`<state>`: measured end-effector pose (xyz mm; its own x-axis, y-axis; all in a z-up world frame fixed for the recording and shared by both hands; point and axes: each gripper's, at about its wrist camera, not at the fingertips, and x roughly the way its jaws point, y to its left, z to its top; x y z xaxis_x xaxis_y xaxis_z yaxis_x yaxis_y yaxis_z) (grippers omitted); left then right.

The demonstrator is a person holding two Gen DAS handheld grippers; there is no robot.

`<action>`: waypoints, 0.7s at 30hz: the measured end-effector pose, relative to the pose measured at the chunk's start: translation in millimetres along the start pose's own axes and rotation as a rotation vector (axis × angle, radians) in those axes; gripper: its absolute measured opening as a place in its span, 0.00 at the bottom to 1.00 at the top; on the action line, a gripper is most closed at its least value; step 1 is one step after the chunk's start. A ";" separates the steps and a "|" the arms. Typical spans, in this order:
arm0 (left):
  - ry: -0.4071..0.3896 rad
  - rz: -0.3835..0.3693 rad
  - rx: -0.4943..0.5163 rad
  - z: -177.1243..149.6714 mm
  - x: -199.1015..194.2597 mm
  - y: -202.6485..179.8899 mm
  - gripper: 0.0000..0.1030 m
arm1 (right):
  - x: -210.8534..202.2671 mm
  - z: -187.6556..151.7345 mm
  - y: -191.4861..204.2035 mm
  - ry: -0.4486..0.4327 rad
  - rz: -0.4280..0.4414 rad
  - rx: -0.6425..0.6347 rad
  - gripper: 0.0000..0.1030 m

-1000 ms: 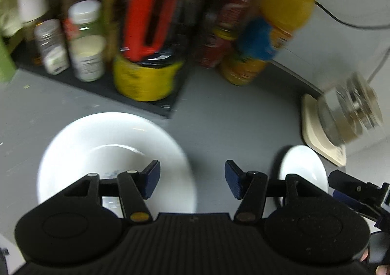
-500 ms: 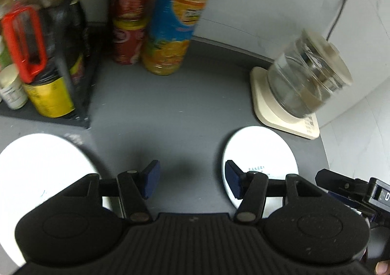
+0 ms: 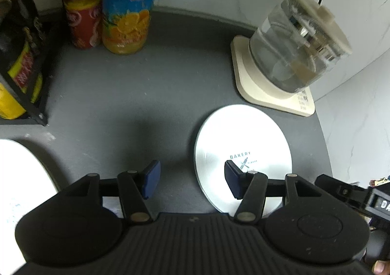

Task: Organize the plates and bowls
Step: 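Move both tools to the white 'BAKERY' plate beside the kettle, then close the left gripper on the 'BAKERY' plate rim while the right gripper clamps it too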

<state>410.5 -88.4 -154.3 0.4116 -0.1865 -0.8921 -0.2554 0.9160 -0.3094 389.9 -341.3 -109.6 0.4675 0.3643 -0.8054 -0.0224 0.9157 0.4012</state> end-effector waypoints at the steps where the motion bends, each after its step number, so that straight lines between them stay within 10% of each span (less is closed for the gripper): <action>1: 0.012 -0.006 0.003 0.3 4.6 -0.8 0.52 | 2.3 -0.3 -2.6 0.008 0.001 0.010 0.76; 12: 0.097 -0.032 -0.035 3.8 43.8 2.9 0.29 | 39.0 -1.3 -28.7 0.103 0.007 0.088 0.41; 21: 0.130 -0.042 -0.045 6.9 66.6 1.3 0.19 | 61.7 1.1 -36.1 0.151 0.000 0.108 0.30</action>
<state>443.6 -97.2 -211.9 0.3070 -0.2713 -0.9123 -0.2802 0.8903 -0.3590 420.6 -352.1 -173.2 0.3296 0.3929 -0.8585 0.0765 0.8952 0.4391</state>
